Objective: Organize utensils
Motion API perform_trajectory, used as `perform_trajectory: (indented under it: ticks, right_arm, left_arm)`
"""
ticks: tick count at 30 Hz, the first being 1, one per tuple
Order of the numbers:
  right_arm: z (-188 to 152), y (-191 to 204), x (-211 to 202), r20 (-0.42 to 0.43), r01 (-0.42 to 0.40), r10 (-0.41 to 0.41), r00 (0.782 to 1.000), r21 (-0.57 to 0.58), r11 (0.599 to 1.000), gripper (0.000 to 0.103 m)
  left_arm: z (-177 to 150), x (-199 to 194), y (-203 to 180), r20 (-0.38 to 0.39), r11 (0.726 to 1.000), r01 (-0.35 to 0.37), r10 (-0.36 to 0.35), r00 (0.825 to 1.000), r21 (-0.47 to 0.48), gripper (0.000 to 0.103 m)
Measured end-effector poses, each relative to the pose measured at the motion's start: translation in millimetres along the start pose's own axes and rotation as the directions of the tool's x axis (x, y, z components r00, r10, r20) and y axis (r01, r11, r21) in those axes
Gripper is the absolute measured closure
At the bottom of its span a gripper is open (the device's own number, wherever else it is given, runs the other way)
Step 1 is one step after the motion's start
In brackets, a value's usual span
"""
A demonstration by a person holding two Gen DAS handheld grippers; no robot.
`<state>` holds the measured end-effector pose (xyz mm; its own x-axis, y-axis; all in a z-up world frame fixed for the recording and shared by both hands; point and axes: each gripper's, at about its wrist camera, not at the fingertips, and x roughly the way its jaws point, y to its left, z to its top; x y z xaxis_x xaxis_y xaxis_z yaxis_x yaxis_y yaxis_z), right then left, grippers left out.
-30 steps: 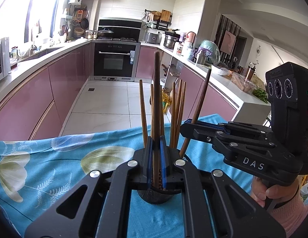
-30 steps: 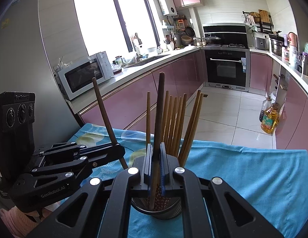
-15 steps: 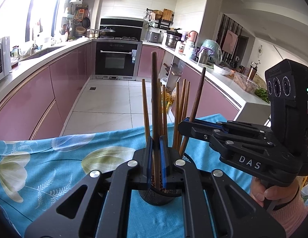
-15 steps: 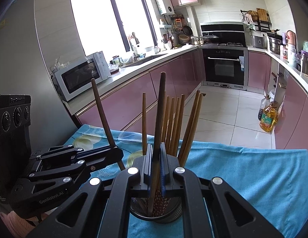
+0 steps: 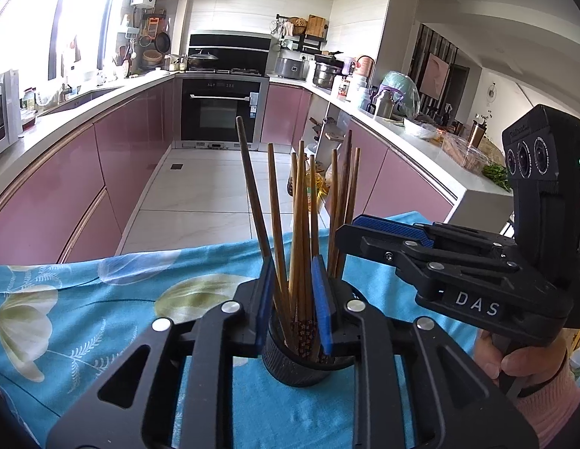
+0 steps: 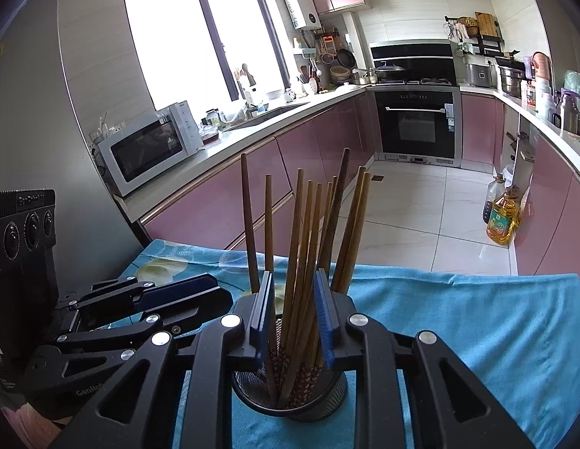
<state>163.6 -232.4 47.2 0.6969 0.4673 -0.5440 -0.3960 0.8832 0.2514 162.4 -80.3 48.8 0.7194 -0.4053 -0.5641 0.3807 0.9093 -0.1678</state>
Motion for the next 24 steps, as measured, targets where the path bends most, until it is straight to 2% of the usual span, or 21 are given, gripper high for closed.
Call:
perform_trajectory:
  ticks: [4, 5, 8, 9, 10, 11, 13, 15, 19, 24]
  right_arm:
    - [-6, 4, -7, 0.01, 0.008, -0.007, 1.0, -0.011, 1.0, 0.076]
    - [-8, 5, -10, 0.015, 0.011, -0.011, 1.0, -0.017, 1.0, 0.071]
    - [-16, 10, -18, 0.036, 0.03, -0.029, 0.999, -0.03, 0.999, 0.048]
    - [-20, 10, -22, 0.045, 0.041, -0.04, 0.998, -0.028, 0.999, 0.03]
    - [-25, 9, -26, 0.059, 0.058, -0.057, 0.997, -0.025, 0.998, 0.023]
    - [-30, 9, -29, 0.067, 0.07, -0.068, 0.995, -0.023, 0.997, 0.02]
    - [-41, 8, -32, 0.061, 0.08, -0.079, 0.995, -0.015, 0.997, 0.02]
    - [-52, 8, -35, 0.068, 0.095, -0.094, 0.993, -0.008, 0.995, 0.017]
    - [-67, 16, -48, 0.118, 0.13, -0.125, 0.985, -0.033, 0.991, 0.007]
    - [-91, 35, -60, 0.201, 0.186, -0.165, 0.966, -0.091, 0.978, 0.007]
  left_arm:
    - [-8, -8, 0, 0.023, 1.0, -0.029, 0.029, 0.999, 0.009, 0.065]
    - [-10, -12, 1, 0.033, 0.999, -0.036, 0.036, 0.999, 0.008, 0.063]
    - [-19, -26, 2, 0.067, 0.998, -0.063, 0.063, 0.996, 0.001, 0.048]
    - [-22, -31, 4, 0.079, 0.997, -0.073, 0.074, 0.994, -0.008, 0.037]
    - [-25, -36, 5, 0.095, 0.996, -0.086, 0.088, 0.992, -0.016, 0.031]
    - [-29, -42, 6, 0.107, 0.995, -0.1, 0.101, 0.989, -0.021, 0.028]
    - [-37, -52, 8, 0.125, 0.991, -0.128, 0.131, 0.984, -0.031, 0.015]
    - [-47, -61, 8, 0.148, 0.987, -0.159, 0.163, 0.975, -0.039, 0.007]
    - [-67, -79, 4, 0.199, 0.975, -0.218, 0.22, 0.955, -0.034, 0.005]
    - [-89, -103, 8, 0.248, 0.963, -0.26, 0.269, 0.931, -0.067, 0.005]
